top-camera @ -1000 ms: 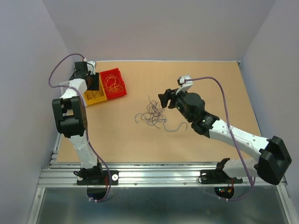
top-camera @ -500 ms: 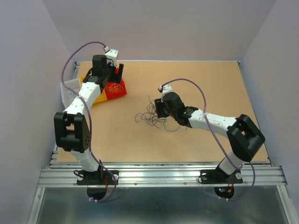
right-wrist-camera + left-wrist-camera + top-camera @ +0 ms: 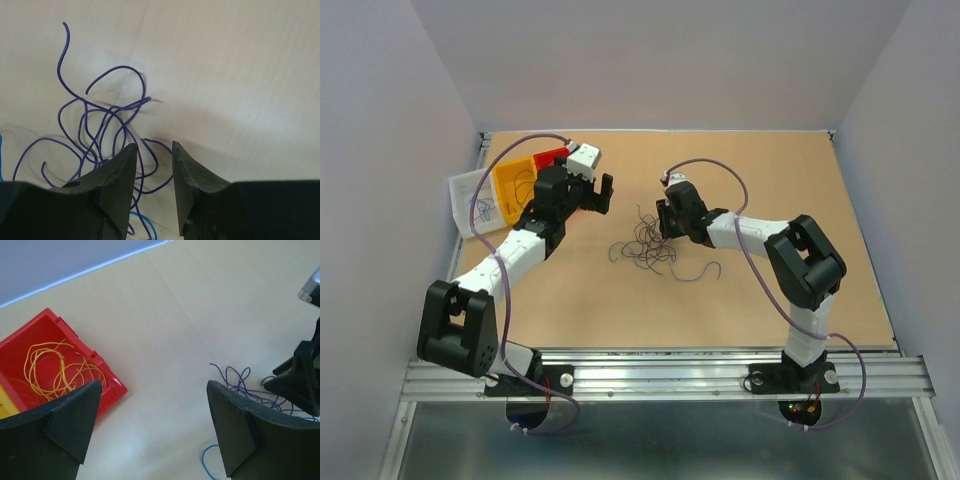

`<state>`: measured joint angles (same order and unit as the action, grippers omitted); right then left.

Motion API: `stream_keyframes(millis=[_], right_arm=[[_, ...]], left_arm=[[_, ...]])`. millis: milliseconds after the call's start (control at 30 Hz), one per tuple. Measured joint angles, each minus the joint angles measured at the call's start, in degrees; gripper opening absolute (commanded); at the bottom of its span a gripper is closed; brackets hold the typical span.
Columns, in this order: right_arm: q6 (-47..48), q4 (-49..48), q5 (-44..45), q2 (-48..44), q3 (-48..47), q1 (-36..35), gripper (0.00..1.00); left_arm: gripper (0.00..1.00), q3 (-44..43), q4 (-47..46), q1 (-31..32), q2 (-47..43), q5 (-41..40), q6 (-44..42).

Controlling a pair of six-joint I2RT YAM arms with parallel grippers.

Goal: Untangle the cables

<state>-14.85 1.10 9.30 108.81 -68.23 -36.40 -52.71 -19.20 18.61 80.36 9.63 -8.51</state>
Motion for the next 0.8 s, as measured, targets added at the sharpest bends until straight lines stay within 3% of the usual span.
stream_keyframes(millis=[67, 200, 367, 633, 800], right_arm=[[0.11, 0.11, -1.36, 1.49, -1.01, -0.02, 0.33], [0.31, 0.44, -3.98, 2.36, -1.86, -0.04, 0.01], [1.18, -0.94, -9.75, 1.16, -1.38, -0.04, 0.01], [-0.02, -18.67, -26.73, -24.74, 17.68, -0.28, 0.01], [-0.42, -26.34, -31.3, -30.25, 20.68, -0.48, 0.0]], left_arm=[[0.98, 2.58, -1.57, 0.0, -1.81, -0.02, -0.26], [0.98, 5.38, -5.35, 0.02, -5.22, 0.98, -0.66], [0.98, 5.66, -9.29, 0.02, -7.56, 4.11, -1.25], [0.97, 10.38, -12.0, 0.02, -10.56, 19.28, -2.86], [0.96, 10.51, -12.92, 0.07, -10.88, 29.66, -3.43]])
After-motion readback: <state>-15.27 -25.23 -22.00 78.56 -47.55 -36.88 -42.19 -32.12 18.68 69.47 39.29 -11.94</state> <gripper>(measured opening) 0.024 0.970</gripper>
